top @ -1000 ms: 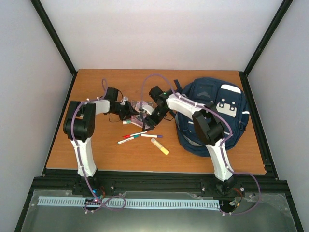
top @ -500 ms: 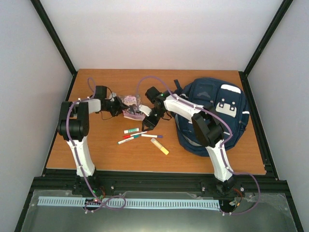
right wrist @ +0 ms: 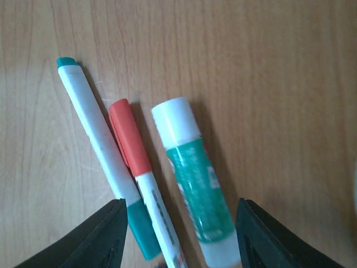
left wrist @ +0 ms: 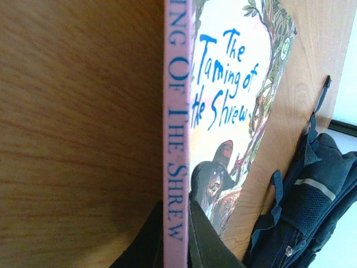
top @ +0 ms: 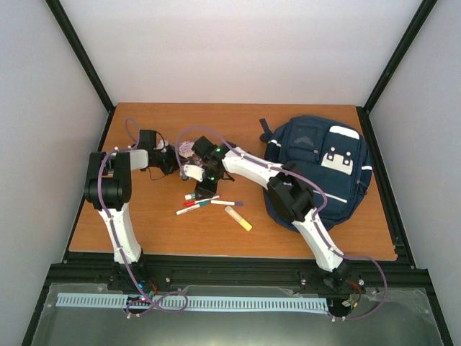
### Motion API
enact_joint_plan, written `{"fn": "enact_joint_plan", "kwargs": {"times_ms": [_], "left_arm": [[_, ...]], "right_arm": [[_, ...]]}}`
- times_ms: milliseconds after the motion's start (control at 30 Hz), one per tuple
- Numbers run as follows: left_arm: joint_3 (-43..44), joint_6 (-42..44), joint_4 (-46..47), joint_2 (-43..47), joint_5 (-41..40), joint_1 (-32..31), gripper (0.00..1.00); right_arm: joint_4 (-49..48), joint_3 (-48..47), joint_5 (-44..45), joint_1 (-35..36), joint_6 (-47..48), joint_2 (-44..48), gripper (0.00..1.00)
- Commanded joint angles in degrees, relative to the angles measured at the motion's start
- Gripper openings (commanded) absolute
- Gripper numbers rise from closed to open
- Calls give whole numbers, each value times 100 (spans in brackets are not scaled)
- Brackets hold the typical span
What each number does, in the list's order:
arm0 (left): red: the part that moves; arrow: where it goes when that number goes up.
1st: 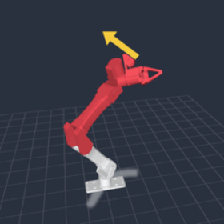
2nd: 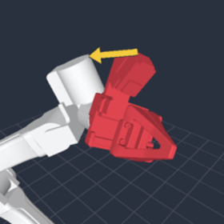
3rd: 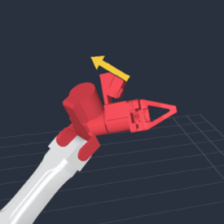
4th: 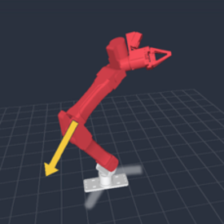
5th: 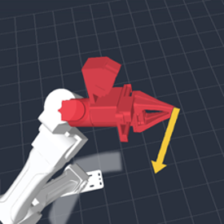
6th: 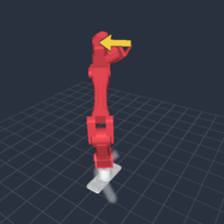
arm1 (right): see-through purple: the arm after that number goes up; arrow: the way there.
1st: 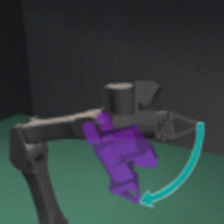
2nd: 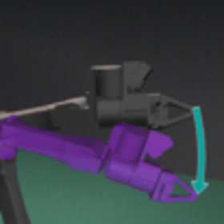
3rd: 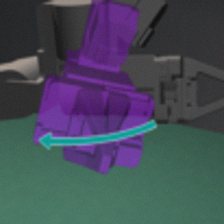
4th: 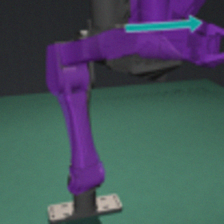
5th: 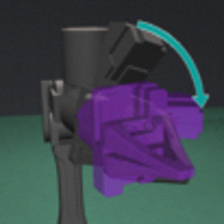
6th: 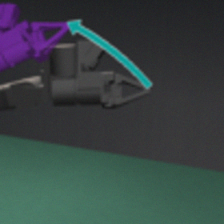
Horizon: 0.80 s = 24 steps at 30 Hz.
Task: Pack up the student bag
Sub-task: Pick up the book from the center of the board, then pick up the stationery from the center of the board.
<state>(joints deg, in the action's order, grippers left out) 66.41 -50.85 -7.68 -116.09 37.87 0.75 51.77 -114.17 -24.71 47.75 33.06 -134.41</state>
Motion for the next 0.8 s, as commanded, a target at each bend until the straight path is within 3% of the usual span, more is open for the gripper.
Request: {"fn": "enact_joint_plan", "kwargs": {"times_ms": [0, 300, 767], "left_arm": [[-118, -92, -119, -28, -301, 66, 1], [-102, -89, -137, -24, -277, 65, 1], [-93, -68, -180, -33, -212, 67, 1]], "right_arm": [[35, -257, 379, 138, 88, -352, 53], [-96, -416, 856, 139, -275, -617, 40], [-175, 31, 781, 138, -2222, -158, 26]]}}
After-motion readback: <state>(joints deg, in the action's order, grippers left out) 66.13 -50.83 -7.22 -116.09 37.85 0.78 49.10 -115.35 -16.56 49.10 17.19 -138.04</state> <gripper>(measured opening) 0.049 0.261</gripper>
